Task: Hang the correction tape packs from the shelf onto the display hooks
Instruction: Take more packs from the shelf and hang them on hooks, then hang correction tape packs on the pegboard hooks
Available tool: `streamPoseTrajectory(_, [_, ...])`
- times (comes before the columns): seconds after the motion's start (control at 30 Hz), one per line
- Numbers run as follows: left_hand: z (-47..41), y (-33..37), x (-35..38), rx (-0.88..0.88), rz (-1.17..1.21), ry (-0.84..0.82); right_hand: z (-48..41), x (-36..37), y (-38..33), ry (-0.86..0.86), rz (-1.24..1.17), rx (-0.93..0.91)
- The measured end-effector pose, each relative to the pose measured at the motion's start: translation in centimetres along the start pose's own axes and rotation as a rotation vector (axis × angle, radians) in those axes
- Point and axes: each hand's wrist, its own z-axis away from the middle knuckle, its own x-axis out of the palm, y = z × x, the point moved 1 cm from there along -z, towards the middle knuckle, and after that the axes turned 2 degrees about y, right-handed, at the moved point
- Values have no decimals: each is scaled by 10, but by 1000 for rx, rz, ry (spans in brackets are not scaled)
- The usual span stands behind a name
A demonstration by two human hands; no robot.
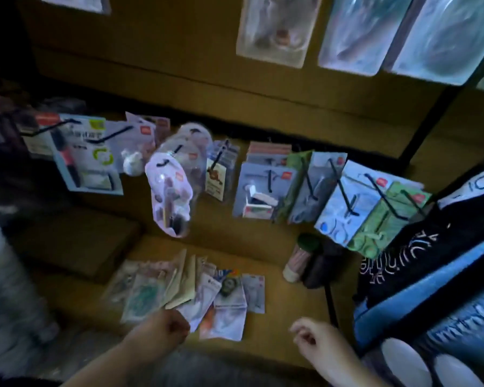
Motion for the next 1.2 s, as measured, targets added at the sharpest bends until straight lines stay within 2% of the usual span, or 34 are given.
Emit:
streamPoseTrajectory(0.1, [-37, -12, 13, -106, 90, 21, -36, 31, 29, -100, -29, 106])
streamPoseTrajectory(0.17, [-60, -16, 29, -123, 57, 31, -60, 44, 42, -150, -40, 142])
streamPoseTrajectory(0.27, [-90, -26, 53, -177, 35, 82, -95, 61, 54, -165, -111, 220])
streamPoseTrajectory(0.4, [-113, -50, 74, -340, 80, 169, -135, 88, 67, -151, -105, 312])
streamPoseTrajectory(0.57, [-128, -86, 89, -463, 274, 219, -166, 111, 68, -159, -142, 430])
streamPoseTrajectory(0.63, [-133, -92, 93, -444, 348, 206, -178, 114, 70, -135, -181, 466])
streamPoseTrajectory(0.7, [-137, -94, 98, -400, 304, 166, -191, 113, 71, -99, -231, 495])
streamPoseTrajectory(0.83, [-141, -92, 113, -111, -21, 45, -209, 113, 70, -66, -366, 513])
streamPoseTrajectory(0.93, [-146, -81, 118, 27, -441, -150, -216, 117, 77, -62, -483, 561])
streamPoseTrajectory(1.0, [-156, -73, 118, 37, -494, -154, -218, 121, 80, -26, -524, 608])
streamPoseTrajectory(1.1, [-175, -69, 117, 10, -421, -115, -224, 123, 82, 23, -612, 629])
streamPoseTrajectory(1.2, [-189, -66, 120, -32, -426, -138, -231, 127, 81, -44, -662, 623])
